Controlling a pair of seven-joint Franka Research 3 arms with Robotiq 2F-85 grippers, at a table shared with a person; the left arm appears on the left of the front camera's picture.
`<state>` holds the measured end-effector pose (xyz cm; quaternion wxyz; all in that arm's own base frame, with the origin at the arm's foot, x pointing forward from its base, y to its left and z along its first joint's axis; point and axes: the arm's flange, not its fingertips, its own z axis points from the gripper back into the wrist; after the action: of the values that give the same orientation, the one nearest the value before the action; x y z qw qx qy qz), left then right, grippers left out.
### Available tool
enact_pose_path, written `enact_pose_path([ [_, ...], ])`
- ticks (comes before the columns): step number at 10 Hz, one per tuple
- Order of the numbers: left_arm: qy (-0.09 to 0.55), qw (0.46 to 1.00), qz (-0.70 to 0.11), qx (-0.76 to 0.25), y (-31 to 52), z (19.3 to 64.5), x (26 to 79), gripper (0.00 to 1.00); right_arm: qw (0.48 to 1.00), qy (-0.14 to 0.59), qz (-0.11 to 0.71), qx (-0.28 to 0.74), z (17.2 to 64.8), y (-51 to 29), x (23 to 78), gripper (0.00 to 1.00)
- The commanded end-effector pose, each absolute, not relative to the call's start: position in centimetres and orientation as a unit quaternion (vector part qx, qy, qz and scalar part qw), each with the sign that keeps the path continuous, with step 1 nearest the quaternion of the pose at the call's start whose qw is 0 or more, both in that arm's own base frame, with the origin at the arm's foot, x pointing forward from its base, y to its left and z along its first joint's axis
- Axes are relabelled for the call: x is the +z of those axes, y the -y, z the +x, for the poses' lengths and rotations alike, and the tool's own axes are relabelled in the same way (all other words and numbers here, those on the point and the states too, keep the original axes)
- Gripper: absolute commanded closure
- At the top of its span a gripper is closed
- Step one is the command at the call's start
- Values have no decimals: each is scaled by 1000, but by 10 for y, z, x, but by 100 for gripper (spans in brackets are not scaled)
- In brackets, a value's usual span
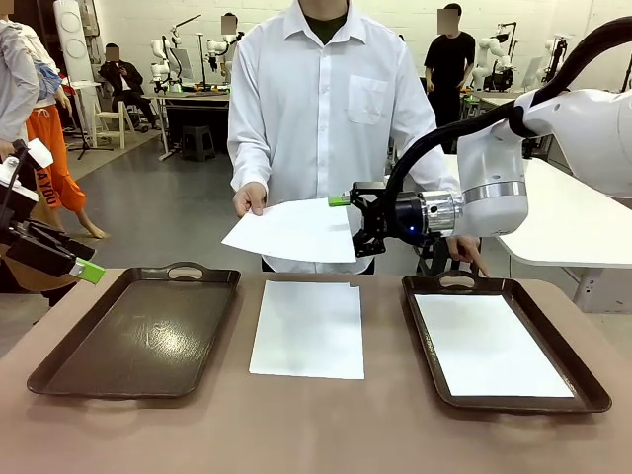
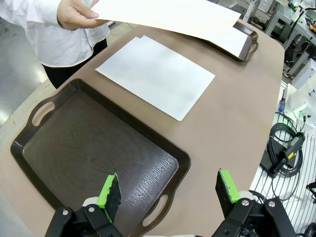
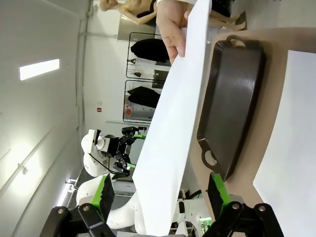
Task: Sort the A4 documents.
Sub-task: Receive the A4 Paper.
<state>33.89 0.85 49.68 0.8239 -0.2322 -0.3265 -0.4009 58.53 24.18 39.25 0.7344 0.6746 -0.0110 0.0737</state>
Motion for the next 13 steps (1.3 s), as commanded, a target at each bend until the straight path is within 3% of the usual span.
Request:
enact_pose_path([
  [1,332,817,-238,-407,-10,340,496,0,721,-8,689,76,592,-254,389,0],
  [2,332,817,-238,-407,-10,340,496,0,718,-24,690,86,592,-255,389,0],
  [3,332,817,-238,-407,-10,340,496,0,715,-33,691,97,592,-252,390,7],
  [11,332,817,-238,-407,-10,340,496,0,723,-73,678,109,592,-250,388,80],
  [12,332,817,-238,-407,-10,340,496,0,728,-66,674,110,591,-255,390,78],
  [13,332,817,-238,-407,-10,340,496,0,732,-62,670,109,592,-257,390,98],
])
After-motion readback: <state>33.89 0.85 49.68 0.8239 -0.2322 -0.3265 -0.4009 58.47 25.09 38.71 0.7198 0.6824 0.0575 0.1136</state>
